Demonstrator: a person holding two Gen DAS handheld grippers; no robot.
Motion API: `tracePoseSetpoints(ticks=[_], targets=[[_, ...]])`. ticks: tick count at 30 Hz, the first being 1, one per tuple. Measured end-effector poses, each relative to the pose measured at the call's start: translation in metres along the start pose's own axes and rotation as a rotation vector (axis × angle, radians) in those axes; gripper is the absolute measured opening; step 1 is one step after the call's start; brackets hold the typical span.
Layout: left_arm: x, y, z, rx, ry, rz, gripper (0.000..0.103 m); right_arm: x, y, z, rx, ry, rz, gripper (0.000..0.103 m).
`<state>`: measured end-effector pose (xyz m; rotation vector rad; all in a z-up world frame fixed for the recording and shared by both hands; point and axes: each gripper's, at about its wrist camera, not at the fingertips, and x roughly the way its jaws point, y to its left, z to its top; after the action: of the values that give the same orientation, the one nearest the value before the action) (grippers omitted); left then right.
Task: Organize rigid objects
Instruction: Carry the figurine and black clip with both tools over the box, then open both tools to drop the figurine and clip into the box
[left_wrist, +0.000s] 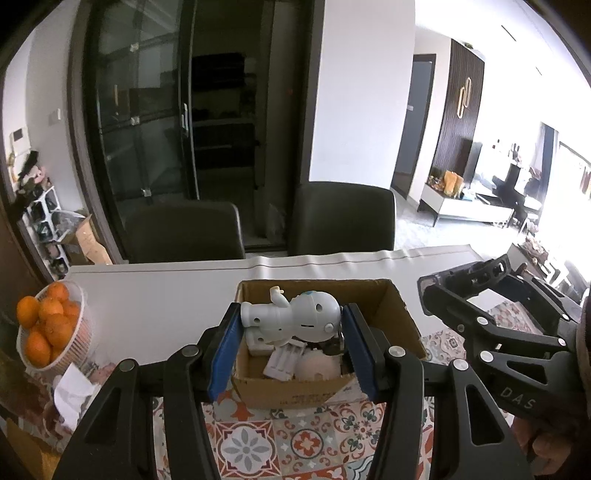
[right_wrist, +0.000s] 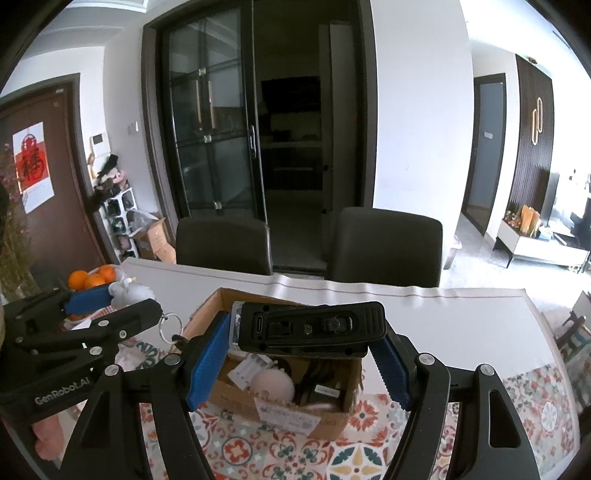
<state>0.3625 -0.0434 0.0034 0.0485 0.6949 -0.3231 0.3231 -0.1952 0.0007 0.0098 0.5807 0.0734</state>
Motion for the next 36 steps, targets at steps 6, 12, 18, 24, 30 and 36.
tracePoseSetpoints(ticks=[6, 12, 18, 24, 30, 36], targets=[[0.030, 0.002, 0.011, 0.009, 0.049, -0.005, 0.054, 0.029, -0.003, 0.006, -0.006, 0.060, -0.007, 0.073], [0.064, 0.007, 0.017, -0.003, 0.128, -0.029, 0.054, 0.066, -0.007, 0.013, -0.003, 0.161, 0.006, 0.073], [0.092, 0.011, 0.012, -0.014, 0.207, -0.024, 0.054, 0.104, -0.016, 0.004, 0.018, 0.287, 0.041, 0.073], [0.112, 0.013, 0.000, -0.016, 0.290, -0.014, 0.054, 0.128, -0.021, -0.011, 0.025, 0.378, 0.039, 0.073], [0.120, 0.013, -0.005, -0.012, 0.321, 0.008, 0.054, 0.138, -0.023, -0.019, 0.027, 0.433, 0.028, 0.073], [0.111, 0.013, -0.006, -0.005, 0.310, 0.066, 0.066, 0.135, -0.027, -0.019, 0.034, 0.440, 0.000, 0.077]])
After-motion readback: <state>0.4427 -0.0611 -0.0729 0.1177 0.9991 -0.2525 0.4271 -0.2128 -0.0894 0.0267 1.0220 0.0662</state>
